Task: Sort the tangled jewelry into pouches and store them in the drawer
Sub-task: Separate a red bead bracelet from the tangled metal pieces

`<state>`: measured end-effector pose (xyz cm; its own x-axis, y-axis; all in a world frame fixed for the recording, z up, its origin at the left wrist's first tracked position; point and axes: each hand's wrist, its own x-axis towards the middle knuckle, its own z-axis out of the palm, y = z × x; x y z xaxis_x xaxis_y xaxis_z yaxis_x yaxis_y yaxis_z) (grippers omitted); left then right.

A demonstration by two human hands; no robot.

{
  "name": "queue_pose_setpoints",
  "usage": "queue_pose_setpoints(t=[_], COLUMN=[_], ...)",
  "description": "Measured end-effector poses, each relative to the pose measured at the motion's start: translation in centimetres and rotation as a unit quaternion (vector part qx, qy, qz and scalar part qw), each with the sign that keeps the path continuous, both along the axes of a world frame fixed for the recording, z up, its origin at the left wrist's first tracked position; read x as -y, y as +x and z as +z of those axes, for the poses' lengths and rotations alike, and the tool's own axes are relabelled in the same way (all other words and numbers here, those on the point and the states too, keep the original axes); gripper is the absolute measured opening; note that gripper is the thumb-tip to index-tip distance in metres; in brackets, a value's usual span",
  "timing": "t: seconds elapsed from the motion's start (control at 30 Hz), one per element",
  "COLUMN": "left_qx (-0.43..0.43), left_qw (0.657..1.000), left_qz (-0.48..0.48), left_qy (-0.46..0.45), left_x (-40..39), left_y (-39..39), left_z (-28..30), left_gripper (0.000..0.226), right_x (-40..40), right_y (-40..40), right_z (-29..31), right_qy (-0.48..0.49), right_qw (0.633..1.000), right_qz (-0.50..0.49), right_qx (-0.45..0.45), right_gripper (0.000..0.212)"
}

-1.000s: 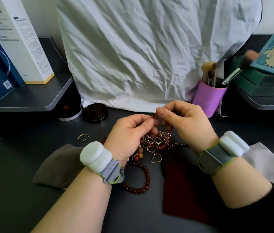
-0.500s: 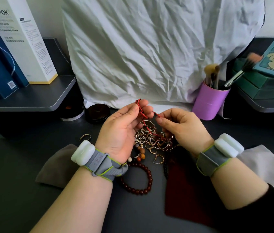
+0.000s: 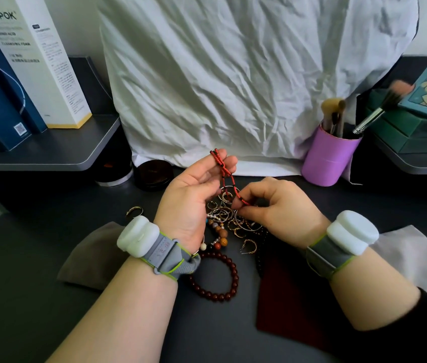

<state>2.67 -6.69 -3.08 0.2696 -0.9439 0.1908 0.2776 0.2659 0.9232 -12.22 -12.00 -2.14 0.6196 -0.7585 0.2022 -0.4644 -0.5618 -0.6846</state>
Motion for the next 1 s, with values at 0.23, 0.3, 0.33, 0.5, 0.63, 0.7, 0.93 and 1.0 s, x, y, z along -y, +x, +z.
queue_pose_setpoints(t=[0.23,0.3,0.33,0.5,0.63,0.7,0.93,1.0], left_qx=[0.135,0.169,0.187,0.237,0.236,0.241,0.171,0.149], left_qw=[0.990,0.985,0.981,0.969,0.969,0.967,0.981,0.984], left_qz=[0.004,0.002,0.003,0.006,0.029,0.029,-0.004,-0.010], left_qy=[0.038,0.043,0.048,0.069,0.073,0.076,0.095,0.098], left_x=[-0.3,-0.4,-0.5,-0.8,-0.8,-0.9,-0.8,-0.7], left_y=[-0.3,-0.5,-0.6,-0.8,-0.9,-0.9,-0.9,-0.9], left_z=[-0.4,-0.6,-0.7,-0.6,-0.4,-0.5,-0.4,-0.3], left_gripper=[0.078,0.076,0.073,0.041,0.020,0.013,0.019,0.022], right_x=[-0.5,-0.6,-0.6,-0.6,-0.5,-0.4,-0.3,-0.4], right_y=[-0.1,-0.2,-0.2,-0.5,-0.6,-0.6,-0.4,-0.4], right_z=[0.6,0.8,0.9,1.3,1.1,1.1,1.1,1.2], right_qy=[-0.043,-0.058,-0.062,-0.065,-0.021,0.027,0.118,0.158], right_qw=[0.998,0.997,0.996,0.991,0.989,0.984,0.962,0.953], right_qz=[0.028,0.030,0.026,0.004,-0.021,-0.035,-0.049,-0.036], right_qx=[0.029,0.051,0.062,0.115,0.143,0.174,0.242,0.258], right_gripper=[0.017,0.016,0.016,0.016,0.017,0.021,0.018,0.020])
